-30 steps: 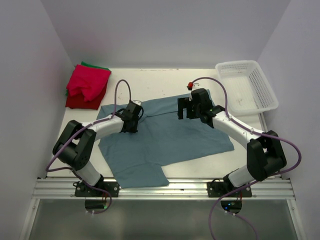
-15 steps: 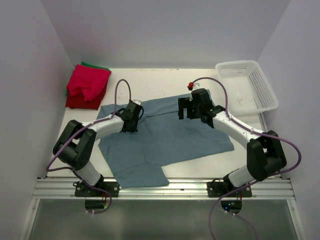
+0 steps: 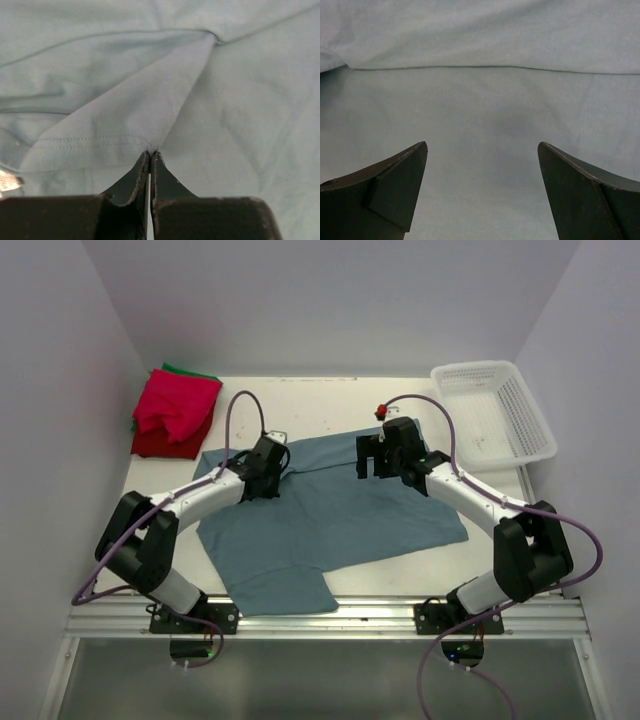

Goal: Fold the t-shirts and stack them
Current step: Fold the tshirt

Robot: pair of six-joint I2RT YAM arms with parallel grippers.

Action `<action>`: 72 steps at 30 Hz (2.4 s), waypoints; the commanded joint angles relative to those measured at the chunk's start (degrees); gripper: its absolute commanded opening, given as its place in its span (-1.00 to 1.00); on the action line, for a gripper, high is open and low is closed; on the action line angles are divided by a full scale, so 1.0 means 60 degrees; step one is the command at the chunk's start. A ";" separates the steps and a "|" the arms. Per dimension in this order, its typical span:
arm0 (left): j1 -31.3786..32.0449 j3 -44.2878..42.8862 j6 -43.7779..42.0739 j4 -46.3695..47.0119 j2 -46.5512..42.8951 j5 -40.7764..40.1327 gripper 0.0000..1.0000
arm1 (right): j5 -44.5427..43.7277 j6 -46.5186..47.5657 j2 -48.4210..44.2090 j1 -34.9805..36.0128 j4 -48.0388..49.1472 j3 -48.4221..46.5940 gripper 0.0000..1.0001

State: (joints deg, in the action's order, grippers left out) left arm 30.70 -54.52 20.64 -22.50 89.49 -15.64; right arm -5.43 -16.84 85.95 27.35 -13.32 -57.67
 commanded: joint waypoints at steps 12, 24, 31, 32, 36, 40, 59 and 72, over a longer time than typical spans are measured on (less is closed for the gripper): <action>0.1256 0.0298 0.1188 -0.0512 -0.0824 0.1083 -1.00 | -0.0149 0.0111 -0.0219 -0.0033 -0.0153 -0.0144 0.91; 0.1388 0.0357 0.1847 -0.0687 -0.0969 0.0005 -0.03 | -0.0208 0.0126 -0.0190 -0.0033 -0.0197 -0.0159 0.95; 0.1373 0.0708 0.1937 0.0087 -0.3092 -0.2402 1.00 | -0.0821 0.0228 -0.0336 -0.0033 -0.0255 -0.0173 0.98; 0.1315 0.0723 0.1906 0.0262 -0.3080 -0.2490 1.00 | -0.0939 0.0243 -0.0351 -0.0033 -0.0299 -0.0232 0.98; 0.0046 0.0941 0.1482 0.1299 -0.2452 -0.0772 0.51 | -0.1029 0.0113 -0.0337 -0.0309 -0.0226 -0.0334 0.98; -0.0868 0.1030 0.1598 0.1962 -0.1267 -0.0060 -1.00 | -0.0852 -0.0444 0.0000 -0.1144 -0.0474 -0.0627 -0.68; -0.2405 0.0682 0.2345 0.2813 0.1664 -0.0134 -1.00 | -0.1907 -0.0680 -0.0570 -0.1454 -0.1090 -0.0291 -1.00; -0.3475 -0.3494 0.1482 0.2812 0.4946 0.1682 -1.00 | -0.2259 -0.0650 -0.0556 -0.1483 -0.1178 -0.0305 -1.00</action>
State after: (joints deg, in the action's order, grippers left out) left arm 11.68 -72.10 31.92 -5.04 115.02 -10.20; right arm -16.99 -20.16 83.90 18.46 -20.25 -59.37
